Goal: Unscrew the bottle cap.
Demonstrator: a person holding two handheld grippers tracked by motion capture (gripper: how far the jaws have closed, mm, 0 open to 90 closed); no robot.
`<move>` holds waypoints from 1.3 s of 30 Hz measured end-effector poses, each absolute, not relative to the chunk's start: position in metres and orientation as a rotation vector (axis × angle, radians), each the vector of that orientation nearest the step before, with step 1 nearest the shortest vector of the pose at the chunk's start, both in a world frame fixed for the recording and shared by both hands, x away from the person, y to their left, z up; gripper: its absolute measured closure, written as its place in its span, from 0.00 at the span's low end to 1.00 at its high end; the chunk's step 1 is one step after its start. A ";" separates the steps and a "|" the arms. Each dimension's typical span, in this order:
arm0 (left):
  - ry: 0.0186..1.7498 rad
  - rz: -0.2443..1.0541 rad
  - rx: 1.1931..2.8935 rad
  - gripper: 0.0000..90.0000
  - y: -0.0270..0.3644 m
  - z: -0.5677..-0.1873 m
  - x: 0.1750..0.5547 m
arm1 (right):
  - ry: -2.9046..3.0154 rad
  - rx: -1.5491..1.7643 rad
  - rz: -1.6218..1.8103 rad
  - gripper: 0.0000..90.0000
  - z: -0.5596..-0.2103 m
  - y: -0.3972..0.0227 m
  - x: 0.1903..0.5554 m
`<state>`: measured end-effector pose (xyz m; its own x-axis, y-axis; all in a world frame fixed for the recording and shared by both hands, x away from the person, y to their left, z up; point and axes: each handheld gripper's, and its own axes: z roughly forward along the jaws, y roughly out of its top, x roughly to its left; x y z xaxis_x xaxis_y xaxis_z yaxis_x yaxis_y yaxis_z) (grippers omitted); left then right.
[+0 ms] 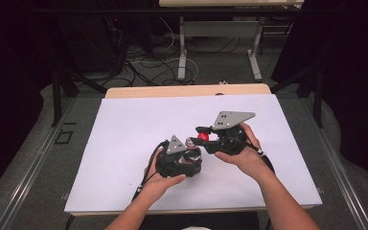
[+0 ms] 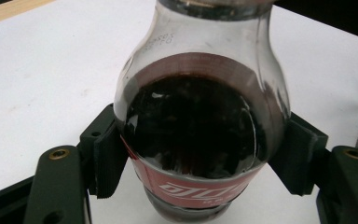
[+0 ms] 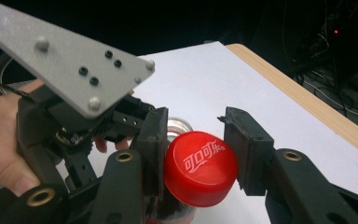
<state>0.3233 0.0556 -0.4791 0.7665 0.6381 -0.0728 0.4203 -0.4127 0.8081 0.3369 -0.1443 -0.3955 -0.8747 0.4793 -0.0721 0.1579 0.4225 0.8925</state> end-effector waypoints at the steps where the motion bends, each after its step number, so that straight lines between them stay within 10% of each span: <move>1: 0.796 0.312 2.057 0.34 0.056 -0.479 0.324 | 2.355 0.558 1.435 0.67 -0.397 -0.145 0.336; 39: 0.856 0.338 2.017 0.34 0.072 -0.456 0.350 | 2.293 0.864 1.354 0.67 -0.444 -0.196 0.322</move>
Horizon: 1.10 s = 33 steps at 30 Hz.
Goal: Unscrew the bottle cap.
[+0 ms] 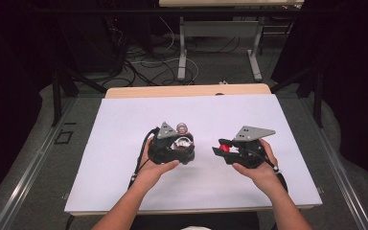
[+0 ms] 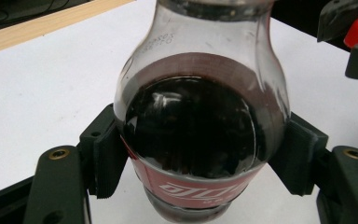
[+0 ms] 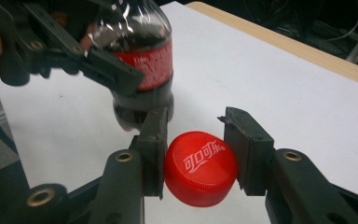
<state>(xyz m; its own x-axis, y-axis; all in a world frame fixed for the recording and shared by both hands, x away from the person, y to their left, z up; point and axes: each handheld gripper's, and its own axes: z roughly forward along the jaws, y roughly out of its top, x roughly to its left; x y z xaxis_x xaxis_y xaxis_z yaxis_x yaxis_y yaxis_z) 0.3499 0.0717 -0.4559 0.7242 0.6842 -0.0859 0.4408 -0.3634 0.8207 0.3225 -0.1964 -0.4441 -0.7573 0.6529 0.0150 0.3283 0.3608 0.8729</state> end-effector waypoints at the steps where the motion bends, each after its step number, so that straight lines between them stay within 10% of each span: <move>1: 0.857 0.341 2.022 0.34 0.072 -0.455 0.351 | 2.289 0.874 1.352 0.67 -0.446 -0.198 0.322; 33: 0.939 0.358 1.978 0.34 0.063 -0.447 0.403 | 2.262 1.008 1.333 0.67 -0.468 -0.217 0.324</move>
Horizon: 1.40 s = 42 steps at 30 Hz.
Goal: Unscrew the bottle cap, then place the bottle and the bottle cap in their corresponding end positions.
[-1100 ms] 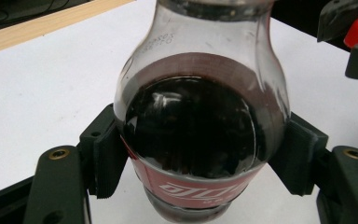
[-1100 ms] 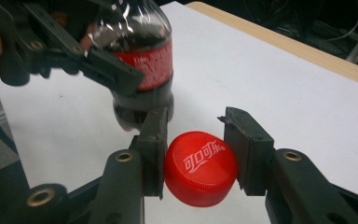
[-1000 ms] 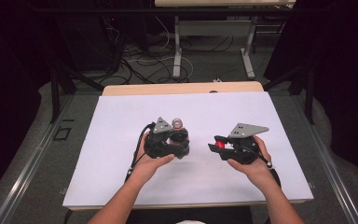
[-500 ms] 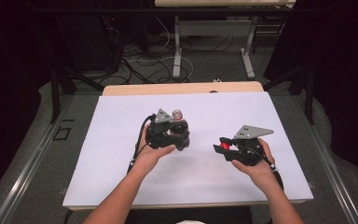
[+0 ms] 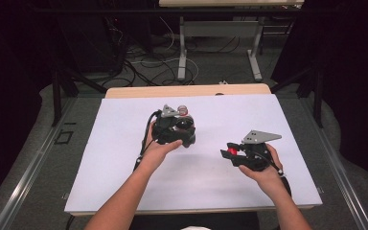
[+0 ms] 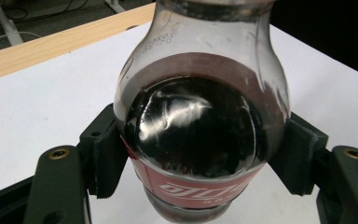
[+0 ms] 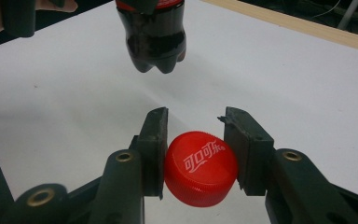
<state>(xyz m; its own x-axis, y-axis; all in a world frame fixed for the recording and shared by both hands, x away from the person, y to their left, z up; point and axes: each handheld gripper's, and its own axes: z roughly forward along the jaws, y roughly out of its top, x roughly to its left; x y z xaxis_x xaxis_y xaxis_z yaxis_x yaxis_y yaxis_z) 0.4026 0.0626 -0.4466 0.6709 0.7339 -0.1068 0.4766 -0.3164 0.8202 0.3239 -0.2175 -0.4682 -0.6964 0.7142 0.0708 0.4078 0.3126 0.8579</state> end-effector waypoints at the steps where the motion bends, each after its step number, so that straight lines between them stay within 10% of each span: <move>1: 0.941 0.360 1.973 0.34 0.061 -0.447 0.404 | 2.262 1.006 1.335 0.67 -0.469 -0.218 0.324; 42: 1.040 0.422 1.979 0.34 0.038 -0.493 0.463 | 2.254 1.019 1.341 0.67 -0.477 -0.215 0.329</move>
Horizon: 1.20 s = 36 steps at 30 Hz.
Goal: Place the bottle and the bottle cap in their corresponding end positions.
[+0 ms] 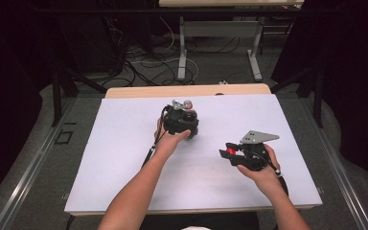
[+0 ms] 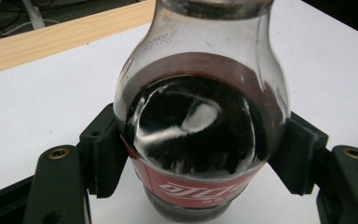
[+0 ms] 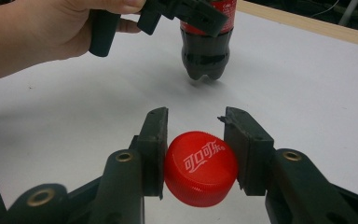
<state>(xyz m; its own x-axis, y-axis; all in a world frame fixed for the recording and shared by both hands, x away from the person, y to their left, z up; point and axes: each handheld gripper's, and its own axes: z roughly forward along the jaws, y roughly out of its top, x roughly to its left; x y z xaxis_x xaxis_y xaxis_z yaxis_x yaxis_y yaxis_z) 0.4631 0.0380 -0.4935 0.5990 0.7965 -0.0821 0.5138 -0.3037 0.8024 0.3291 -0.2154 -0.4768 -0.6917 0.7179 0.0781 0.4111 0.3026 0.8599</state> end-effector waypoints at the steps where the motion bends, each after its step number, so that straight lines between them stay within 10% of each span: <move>1: 1.041 0.422 1.978 0.34 0.037 -0.494 0.463 | 2.253 1.022 1.348 0.67 -0.477 -0.215 0.329; 36: 1.019 0.431 2.034 0.32 0.028 -0.512 0.454 | 2.265 1.011 1.338 0.67 -0.479 -0.212 0.329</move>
